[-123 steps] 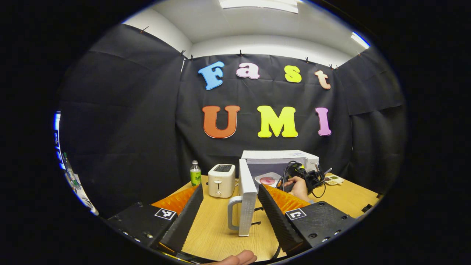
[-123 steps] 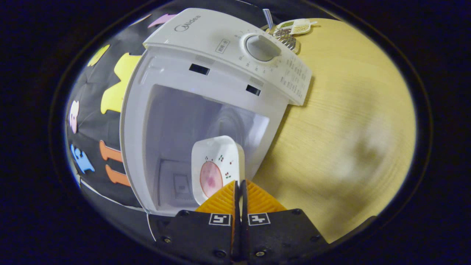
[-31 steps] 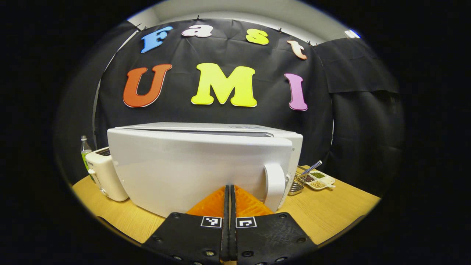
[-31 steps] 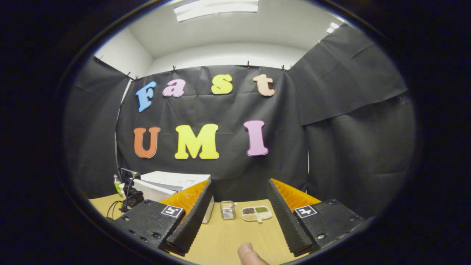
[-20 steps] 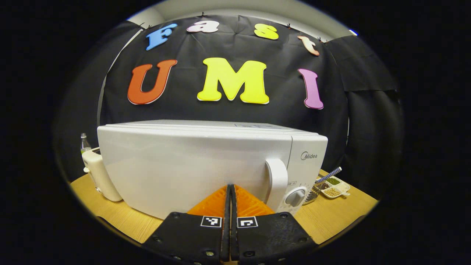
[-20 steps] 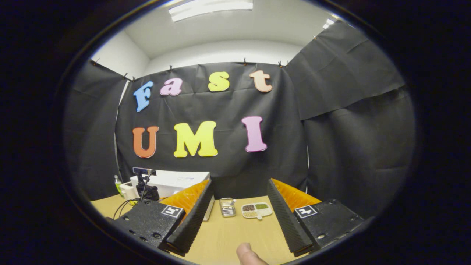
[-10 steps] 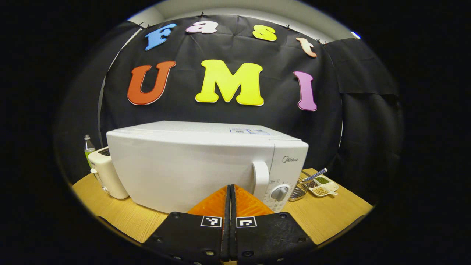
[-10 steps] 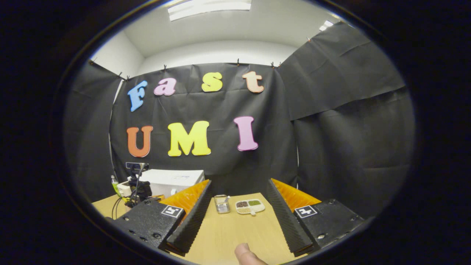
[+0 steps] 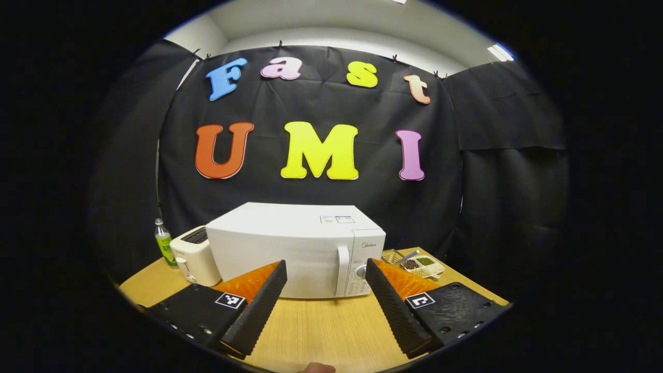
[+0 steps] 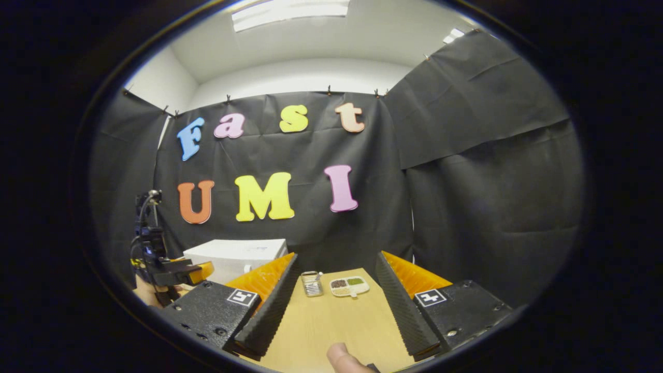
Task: Open the microwave oven with the left hand, put the food in, and close the microwave oven.
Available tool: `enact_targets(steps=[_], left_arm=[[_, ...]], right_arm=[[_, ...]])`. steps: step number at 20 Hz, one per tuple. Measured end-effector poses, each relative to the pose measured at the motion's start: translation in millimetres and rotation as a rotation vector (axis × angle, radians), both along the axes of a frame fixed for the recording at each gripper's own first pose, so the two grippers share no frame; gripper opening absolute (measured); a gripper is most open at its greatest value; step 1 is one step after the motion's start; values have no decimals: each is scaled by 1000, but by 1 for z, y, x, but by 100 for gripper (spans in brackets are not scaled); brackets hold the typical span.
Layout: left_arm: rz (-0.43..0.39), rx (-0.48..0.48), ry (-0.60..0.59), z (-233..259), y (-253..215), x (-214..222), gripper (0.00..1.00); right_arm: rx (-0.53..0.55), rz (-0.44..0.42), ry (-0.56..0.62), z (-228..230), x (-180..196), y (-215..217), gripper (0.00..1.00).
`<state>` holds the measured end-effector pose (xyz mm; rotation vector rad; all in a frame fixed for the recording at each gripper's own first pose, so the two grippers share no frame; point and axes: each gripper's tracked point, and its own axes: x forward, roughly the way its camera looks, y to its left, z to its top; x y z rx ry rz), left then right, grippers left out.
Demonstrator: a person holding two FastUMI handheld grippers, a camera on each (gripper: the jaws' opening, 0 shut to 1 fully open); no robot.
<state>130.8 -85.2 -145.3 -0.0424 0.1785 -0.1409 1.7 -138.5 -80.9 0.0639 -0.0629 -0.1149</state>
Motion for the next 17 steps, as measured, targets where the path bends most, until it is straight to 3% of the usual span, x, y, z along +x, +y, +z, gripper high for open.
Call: enact_targets(steps=[4, 7, 12, 17], left_arm=[[79, 51, -25, 33, 18, -52, 96], [47, 12, -61, 57, 10, -95, 96], [70, 14, -97, 75, 27, -163, 96], [89, 4, -141, 86, 41, -200, 96]], right_arm=[[-7, -13, -14, 5, -21, -1, 95], [-9, -20, -27, 8, -39, -1, 95], [-19, -41, -23, 2, -64, -4, 95], [-51, -41, 37, -11, -69, -3, 95]])
